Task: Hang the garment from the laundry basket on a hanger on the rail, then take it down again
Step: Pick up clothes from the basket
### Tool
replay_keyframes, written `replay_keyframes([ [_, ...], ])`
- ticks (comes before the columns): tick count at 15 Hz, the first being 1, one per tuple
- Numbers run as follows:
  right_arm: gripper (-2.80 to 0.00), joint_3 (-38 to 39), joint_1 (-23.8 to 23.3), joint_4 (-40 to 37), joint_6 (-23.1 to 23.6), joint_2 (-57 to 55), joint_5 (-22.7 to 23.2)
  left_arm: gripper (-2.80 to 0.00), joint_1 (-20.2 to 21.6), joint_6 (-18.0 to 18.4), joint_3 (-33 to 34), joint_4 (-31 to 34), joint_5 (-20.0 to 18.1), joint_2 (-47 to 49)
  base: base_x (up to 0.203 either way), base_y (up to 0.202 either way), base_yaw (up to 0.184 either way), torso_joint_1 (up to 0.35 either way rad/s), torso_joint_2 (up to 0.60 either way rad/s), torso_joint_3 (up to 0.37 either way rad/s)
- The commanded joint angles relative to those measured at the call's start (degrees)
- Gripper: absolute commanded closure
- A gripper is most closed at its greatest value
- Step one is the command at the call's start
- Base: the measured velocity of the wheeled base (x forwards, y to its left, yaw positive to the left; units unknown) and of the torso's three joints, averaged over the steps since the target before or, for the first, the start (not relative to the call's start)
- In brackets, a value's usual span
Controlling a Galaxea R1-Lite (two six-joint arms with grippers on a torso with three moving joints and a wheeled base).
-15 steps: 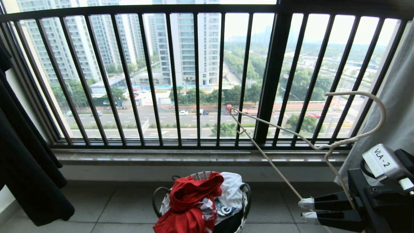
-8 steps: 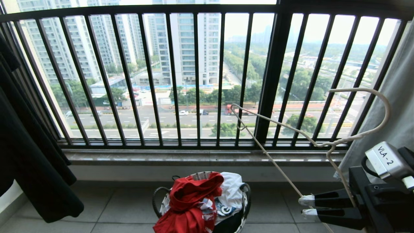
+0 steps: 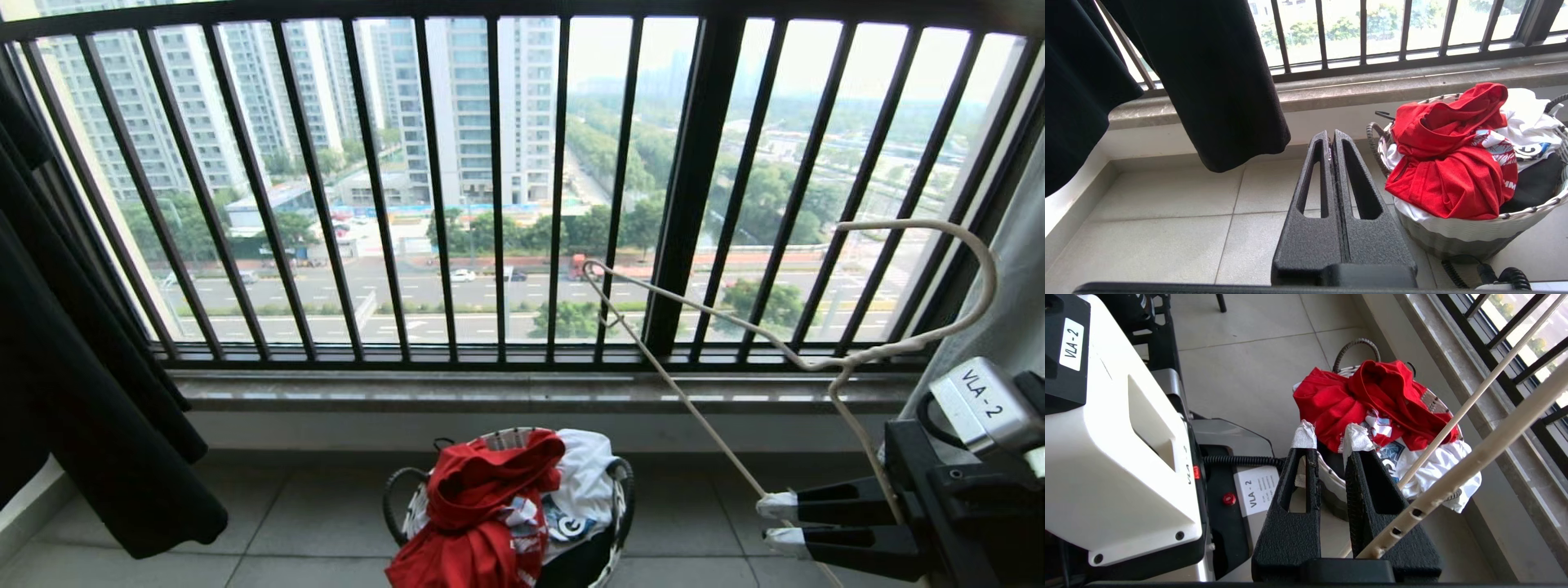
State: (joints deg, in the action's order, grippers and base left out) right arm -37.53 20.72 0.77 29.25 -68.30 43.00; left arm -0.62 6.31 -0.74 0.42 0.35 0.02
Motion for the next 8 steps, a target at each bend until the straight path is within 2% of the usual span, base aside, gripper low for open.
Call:
replay_keyframes([
  [1,0.0,-0.1,0.0,0.0,0.2,0.0,0.2,0.0,0.0,0.0,0.3,0.1,-0.1,0.1,0.0,0.0,0.0,0.002,0.0,-0.186],
  [8,0.0,-0.1,0.0,0.1,0.2,0.1,0.2,0.0,0.0,0.0,0.7,0.3,-0.4,0.1,0.0,0.0,0.0,0.003,0.0,-0.192],
])
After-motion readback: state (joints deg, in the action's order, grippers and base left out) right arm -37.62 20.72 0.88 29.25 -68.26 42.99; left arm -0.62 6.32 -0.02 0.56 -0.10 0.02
